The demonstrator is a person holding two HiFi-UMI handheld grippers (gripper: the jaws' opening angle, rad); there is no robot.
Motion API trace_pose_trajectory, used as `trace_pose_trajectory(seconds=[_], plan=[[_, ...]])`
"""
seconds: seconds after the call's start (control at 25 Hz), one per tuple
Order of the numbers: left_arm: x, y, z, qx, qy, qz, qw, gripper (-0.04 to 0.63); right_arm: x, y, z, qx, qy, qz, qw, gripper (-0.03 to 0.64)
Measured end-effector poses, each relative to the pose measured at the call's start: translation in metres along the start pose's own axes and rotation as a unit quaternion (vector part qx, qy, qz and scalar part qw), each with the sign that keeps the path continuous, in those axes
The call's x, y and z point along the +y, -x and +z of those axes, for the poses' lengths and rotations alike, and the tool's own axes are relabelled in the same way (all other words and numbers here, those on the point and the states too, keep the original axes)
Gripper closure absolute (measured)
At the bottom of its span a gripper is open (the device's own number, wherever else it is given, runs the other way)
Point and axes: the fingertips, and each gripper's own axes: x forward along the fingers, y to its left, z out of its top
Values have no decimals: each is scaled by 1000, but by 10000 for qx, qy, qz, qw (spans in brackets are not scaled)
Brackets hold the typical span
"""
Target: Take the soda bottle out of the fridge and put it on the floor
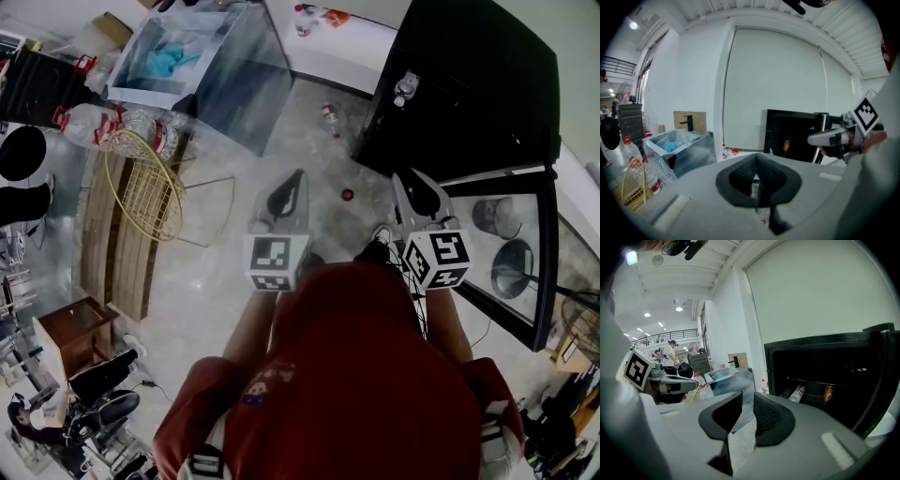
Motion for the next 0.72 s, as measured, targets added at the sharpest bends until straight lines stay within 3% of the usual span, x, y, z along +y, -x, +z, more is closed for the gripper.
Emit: trace_pose_trajectory(seconds=[0.72], plan=[[-6,2,8,-59,-54,-18,10000,595,0,-2,-2,91,157,8,9998,615]])
